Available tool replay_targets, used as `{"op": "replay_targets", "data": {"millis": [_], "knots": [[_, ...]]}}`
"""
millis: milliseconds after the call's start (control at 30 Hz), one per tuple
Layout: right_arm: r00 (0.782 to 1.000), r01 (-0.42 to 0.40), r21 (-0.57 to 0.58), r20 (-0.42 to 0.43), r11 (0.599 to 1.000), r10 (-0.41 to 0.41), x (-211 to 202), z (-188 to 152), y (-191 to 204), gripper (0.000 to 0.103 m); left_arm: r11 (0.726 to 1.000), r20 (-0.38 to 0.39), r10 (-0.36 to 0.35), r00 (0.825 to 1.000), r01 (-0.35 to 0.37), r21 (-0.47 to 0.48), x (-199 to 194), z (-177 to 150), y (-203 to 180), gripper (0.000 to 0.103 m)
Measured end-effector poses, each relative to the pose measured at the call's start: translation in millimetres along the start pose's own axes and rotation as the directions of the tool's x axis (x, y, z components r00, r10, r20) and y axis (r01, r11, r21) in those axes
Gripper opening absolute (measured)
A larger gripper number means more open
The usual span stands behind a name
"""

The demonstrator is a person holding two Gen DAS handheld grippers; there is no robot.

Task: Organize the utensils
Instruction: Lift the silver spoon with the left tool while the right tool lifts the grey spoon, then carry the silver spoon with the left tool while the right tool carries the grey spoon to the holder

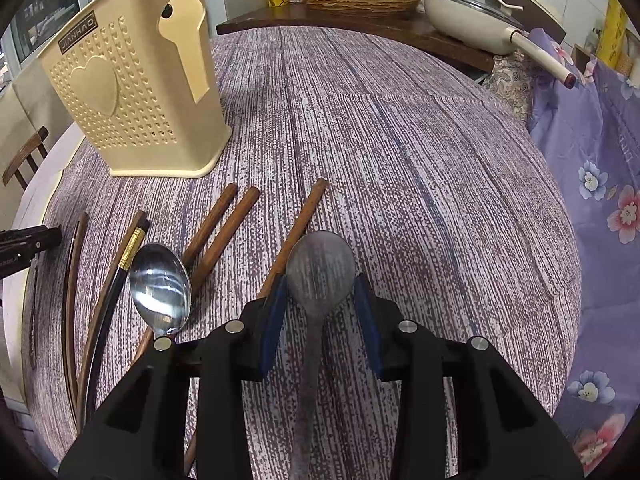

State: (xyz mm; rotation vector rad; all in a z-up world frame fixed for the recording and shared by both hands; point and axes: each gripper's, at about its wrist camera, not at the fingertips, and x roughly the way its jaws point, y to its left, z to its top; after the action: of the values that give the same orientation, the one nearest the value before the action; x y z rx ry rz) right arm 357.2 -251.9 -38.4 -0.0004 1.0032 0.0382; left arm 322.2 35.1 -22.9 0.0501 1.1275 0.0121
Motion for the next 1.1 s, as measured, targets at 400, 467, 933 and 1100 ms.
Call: {"op": "replay_targets", "data": {"millis": [400, 467, 933, 1100], "knots": [[1.0, 0.007, 0.009, -0.005, 1.0, -0.006, 6.9, 10.9, 1.9, 0.042, 1.0, -0.009, -0.007, 1.0, 0.007, -0.001, 2.5, 7.1, -3.7, 0.046], [1.0, 0.007, 0.004, -0.006, 1.0, -0.007, 7.4, 11.3, 2.1, 0.041, 1.0, -0.012, -0.017, 1.0, 0.017, -0.007, 2.2, 7.9, -0.9, 0.046], [1.0, 0.007, -0.002, -0.013, 1.0, -0.007, 7.7, 11.6, 6.7, 0.037, 0.999, -0.027, -0.045, 0.999, 0.045, -0.007, 0.9, 5.1, 5.7, 0.035], [1.0, 0.001, 0.0, -0.011, 1.0, -0.001, 7.7, 12.1, 4.3, 0.037, 0.998, -0.021, -0.053, 0.998, 0.053, -0.028, 2.8, 7.3, 7.9, 0.035]]}}
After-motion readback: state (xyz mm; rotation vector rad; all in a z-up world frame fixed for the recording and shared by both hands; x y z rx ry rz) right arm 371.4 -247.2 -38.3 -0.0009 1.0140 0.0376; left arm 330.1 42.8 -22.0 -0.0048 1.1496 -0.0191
